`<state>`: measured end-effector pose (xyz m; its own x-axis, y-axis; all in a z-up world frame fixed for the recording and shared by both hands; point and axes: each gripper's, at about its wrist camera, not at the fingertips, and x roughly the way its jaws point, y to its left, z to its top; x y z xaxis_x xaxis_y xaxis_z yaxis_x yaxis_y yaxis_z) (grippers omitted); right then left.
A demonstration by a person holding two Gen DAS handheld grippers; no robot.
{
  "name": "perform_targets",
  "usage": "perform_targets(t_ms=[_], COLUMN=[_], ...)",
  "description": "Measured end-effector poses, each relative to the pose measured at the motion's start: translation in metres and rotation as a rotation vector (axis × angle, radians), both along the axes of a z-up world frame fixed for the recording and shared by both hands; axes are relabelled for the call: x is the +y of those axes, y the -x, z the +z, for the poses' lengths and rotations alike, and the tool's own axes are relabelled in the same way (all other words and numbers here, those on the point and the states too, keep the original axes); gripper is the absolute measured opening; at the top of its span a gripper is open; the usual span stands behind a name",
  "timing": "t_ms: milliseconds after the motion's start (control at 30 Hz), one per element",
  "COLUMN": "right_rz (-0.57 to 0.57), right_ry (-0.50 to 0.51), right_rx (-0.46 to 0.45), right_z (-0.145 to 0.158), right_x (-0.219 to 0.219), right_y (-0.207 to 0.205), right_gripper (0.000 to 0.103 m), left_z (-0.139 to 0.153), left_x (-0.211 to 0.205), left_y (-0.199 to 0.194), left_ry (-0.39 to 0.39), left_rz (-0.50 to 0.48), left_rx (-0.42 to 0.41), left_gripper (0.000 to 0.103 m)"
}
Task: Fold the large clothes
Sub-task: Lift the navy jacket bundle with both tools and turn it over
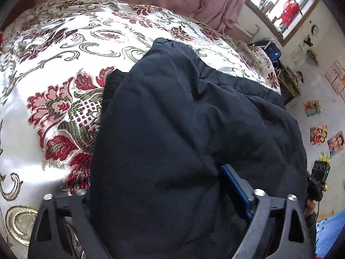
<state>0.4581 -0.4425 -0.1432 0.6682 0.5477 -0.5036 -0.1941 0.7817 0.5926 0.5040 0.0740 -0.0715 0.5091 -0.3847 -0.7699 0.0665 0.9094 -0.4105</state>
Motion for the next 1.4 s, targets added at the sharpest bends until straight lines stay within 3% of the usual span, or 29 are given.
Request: perform_targets(t_ms=[100, 167, 200, 267, 367, 467, 567, 833, 1100, 1267, 1400], right_rz=[-0.008, -0.008, -0.003, 0.001, 0.002, -0.004, -0.012, -0.017, 0.037, 0.092, 0.127], right_ry=[-0.005, -0.015, -0.017, -0.002, 0.03, 0.049, 0.052, 0.083, 0.056, 0.06, 0.075], right_rx=[-0.007, -0.014, -0.017, -0.027, -0.049, -0.073, -0.103, -0.192, -0.285, -0.32, -0.319], right_z=[0.001, 0.0, 0.0, 0.003, 0.008, 0.012, 0.02, 0.079, 0.124, 0.141, 0.144], right_x=[-0.002, -0.004, -0.004, -0.001, 0.004, 0.006, 0.007, 0.027, 0.08, 0.12, 0.146], right_y=[0.001, 0.005, 0.006, 0.007, 0.013, 0.019, 0.026, 0.037, 0.027, 0.023, 0.024], right_gripper=[0.078, 0.062, 0.059, 0.051, 0.042, 0.034, 0.024, 0.015, 0.015, 0.015, 0.015], left_z=[0.001, 0.005, 0.008, 0.02, 0.038, 0.053, 0.064, 0.102, 0.144, 0.154, 0.144], left_x=[0.008, 0.006, 0.003, -0.014, -0.046, -0.08, -0.097, -0.072, -0.018, 0.024, 0.049], left_y=[0.003, 0.007, 0.008, 0.016, 0.029, 0.045, 0.053, 0.069, 0.115, 0.134, 0.14], left_ry=[0.053, 0.056, 0.044, -0.046, -0.22, -0.358, -0.409, -0.315, -0.334, -0.325, -0.311], left_rz=[0.049, 0.077, 0.079, 0.078, 0.064, 0.027, 0.025, 0.098, 0.182, 0.238, 0.26], left_rx=[0.019, 0.013, 0.0, -0.045, -0.131, -0.212, -0.249, -0.286, -0.375, -0.387, -0.368], left_gripper=[0.064, 0.047, 0.043, 0.03, 0.021, 0.018, 0.017, 0.014, 0.014, 0.014, 0.014])
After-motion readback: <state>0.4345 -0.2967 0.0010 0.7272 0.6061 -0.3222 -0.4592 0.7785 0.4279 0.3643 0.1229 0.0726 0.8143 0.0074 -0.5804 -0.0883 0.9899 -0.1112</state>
